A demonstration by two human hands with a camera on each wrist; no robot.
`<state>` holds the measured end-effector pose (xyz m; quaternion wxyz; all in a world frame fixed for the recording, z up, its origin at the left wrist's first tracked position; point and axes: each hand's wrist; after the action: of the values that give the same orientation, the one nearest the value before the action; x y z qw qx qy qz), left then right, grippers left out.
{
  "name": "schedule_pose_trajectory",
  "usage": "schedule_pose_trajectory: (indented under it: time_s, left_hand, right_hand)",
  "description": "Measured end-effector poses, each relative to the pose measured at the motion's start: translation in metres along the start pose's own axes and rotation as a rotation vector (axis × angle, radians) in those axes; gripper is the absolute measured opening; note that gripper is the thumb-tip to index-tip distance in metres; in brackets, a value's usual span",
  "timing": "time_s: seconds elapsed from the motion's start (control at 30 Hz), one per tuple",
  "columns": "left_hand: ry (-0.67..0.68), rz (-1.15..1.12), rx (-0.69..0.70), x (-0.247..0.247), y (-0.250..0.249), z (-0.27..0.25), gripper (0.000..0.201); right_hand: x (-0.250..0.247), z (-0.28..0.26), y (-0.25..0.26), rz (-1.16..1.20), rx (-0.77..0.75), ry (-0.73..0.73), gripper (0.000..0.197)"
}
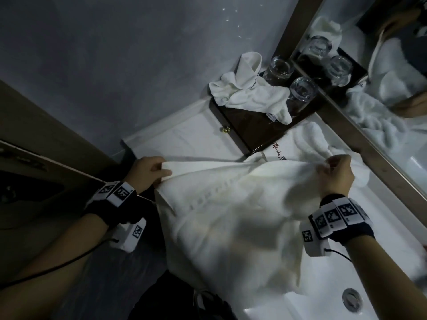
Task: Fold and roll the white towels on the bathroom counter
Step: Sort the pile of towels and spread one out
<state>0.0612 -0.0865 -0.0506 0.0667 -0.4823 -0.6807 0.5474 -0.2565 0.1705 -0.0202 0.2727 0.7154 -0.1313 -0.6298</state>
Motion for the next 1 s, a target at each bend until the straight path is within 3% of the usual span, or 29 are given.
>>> schedule_pose_trajectory:
  time_s: [0.07,0.17,0.23,0.3,0.33,0.4,0.47,0.57,0.67,0.73,0.87,0.9,1.0]
  left_hand:
    - [-0.05,-0.088,0.031,0.007,-0.006,0.002,0.027]
    - [-0.095,-0.164,0.059,0.019,-0.011,0.004,0.037]
    - [-0.139,-0.203,0.049,0.025,-0.01,0.004,0.03]
    - [-0.164,-0.26,0.006,0.029,-0.007,0.003,0.011]
    - [-0.163,-0.28,-0.02,0.031,-0.006,0.002,0.007]
    - [-0.132,-0.304,-0.06,0.032,-0.001,-0.001,0.019]
    - [-0.093,-0.275,-0.068,0.03,0.004,-0.005,0.027]
    - [-0.073,-0.268,-0.073,0.028,0.013,-0.009,0.026]
    - [-0.136,-0.324,-0.099,0.027,0.018,-0.009,0.02]
    - [-0.143,-0.362,-0.109,0.029,0.02,-0.008,0.02]
    - [-0.183,-0.423,-0.117,0.029,0.024,-0.01,0.021]
    - [-0.187,-0.471,-0.118,0.029,0.024,-0.011,0.022]
    - [-0.185,-0.518,-0.075,0.028,0.021,-0.016,0.028]
  right_hand:
    - [0.003,-0.003,0.009,-0.109,-0.068,-0.004,0.03]
    - [0.018,-0.032,0.038,-0.13,-0.331,-0.019,0.04]
    - [0.034,-0.064,0.059,0.025,-0.511,0.177,0.044]
    - [0.052,-0.094,0.077,0.098,-0.694,0.56,0.058]
    - [0.063,-0.106,0.084,0.024,-0.802,0.72,0.066]
    - [0.087,-0.123,0.09,-0.213,-1.033,0.867,0.078]
    - [0.106,-0.134,0.094,-0.386,-1.154,0.892,0.077]
    - [0.126,-0.138,0.094,-0.477,-1.181,0.909,0.074]
    - [0.131,-0.135,0.093,-0.419,-1.155,0.873,0.054]
    - [0.131,-0.133,0.096,-0.29,-1.034,0.853,0.039]
    - [0.124,-0.129,0.117,0.029,-0.554,0.959,0.023]
    - [0.123,-0.128,0.124,0.066,-0.514,0.979,0.027]
    - [0.127,-0.128,0.139,-0.054,-0.608,1.02,0.029]
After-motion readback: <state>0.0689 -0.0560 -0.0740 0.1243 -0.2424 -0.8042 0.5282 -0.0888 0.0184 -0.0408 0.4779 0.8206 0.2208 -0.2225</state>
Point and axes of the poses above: each hand's wrist, its own z-axis towards the middle knuckle, its own x-axis out of the palm, y = z × x, and after that the axes turned 7 degrees about -z, right-handed
